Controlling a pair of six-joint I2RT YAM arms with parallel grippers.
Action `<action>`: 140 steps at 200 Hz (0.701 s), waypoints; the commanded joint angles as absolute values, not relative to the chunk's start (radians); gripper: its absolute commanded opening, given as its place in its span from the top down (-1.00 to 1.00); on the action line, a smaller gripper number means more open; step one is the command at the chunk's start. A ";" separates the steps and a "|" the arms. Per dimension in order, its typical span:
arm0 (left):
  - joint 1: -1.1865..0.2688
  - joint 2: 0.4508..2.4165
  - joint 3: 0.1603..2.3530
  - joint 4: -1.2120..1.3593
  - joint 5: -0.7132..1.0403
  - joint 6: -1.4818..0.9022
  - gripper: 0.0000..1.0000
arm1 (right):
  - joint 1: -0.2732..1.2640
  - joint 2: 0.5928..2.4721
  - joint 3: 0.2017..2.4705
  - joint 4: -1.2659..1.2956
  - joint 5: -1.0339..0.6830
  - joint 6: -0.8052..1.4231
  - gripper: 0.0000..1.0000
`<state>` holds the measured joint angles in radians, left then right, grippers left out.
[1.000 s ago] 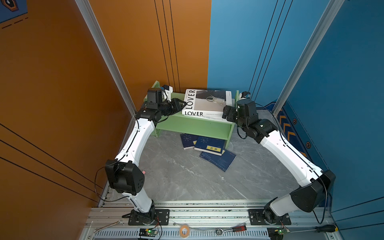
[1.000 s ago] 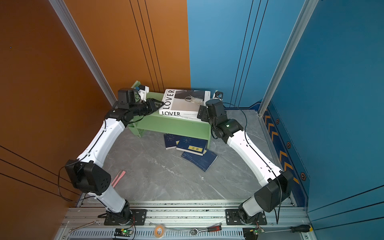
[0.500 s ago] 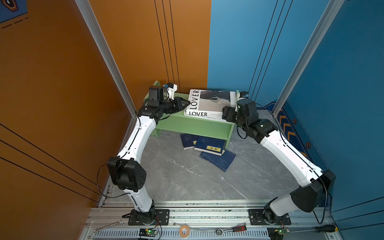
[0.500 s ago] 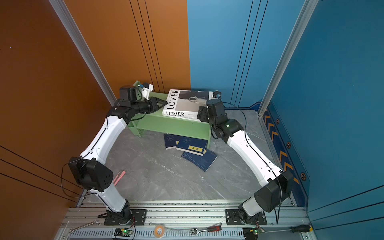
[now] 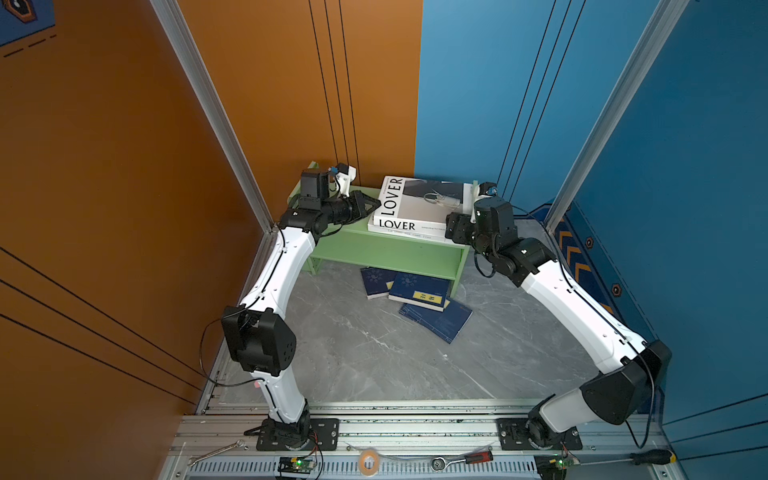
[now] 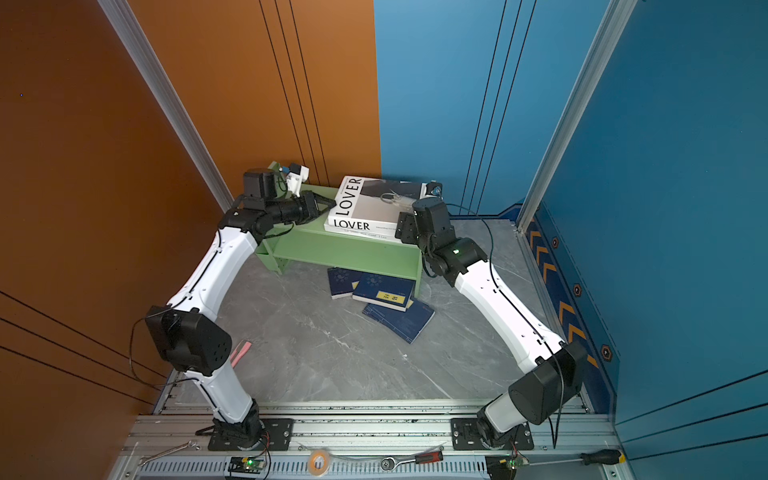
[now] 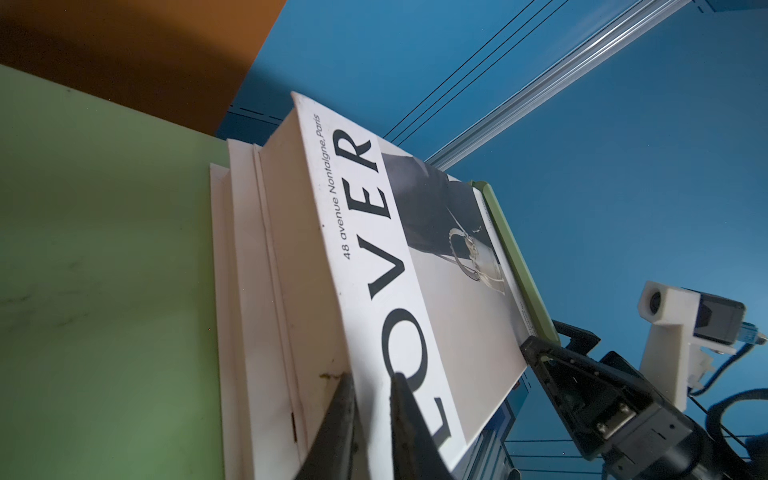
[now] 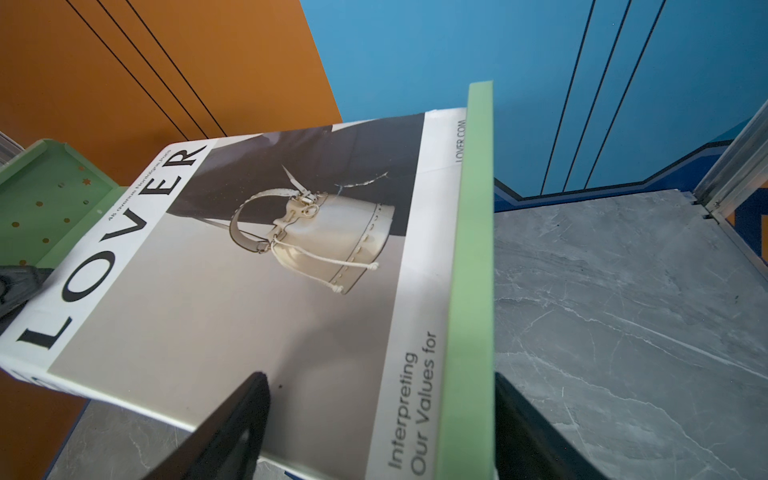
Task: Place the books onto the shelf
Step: 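Push the LOVER box edges with both grippers to align it on the portfolio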
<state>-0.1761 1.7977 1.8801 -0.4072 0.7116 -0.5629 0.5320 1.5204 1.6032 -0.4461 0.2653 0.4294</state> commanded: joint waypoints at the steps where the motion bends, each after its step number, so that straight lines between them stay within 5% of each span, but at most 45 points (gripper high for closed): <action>1: -0.235 1.805 1.927 -0.374 0.853 -0.570 0.67 | 0.563 1.549 1.597 -0.469 0.182 0.385 -0.63; 140: -0.267 1.830 1.909 -0.251 0.940 -0.695 0.69 | 0.558 1.538 1.600 -0.431 0.114 0.388 -0.66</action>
<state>-0.1780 1.8275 1.9003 -0.3397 0.7528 -0.6804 0.5289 1.5204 1.6032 -0.4416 0.2680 0.4183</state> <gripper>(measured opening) 0.168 0.825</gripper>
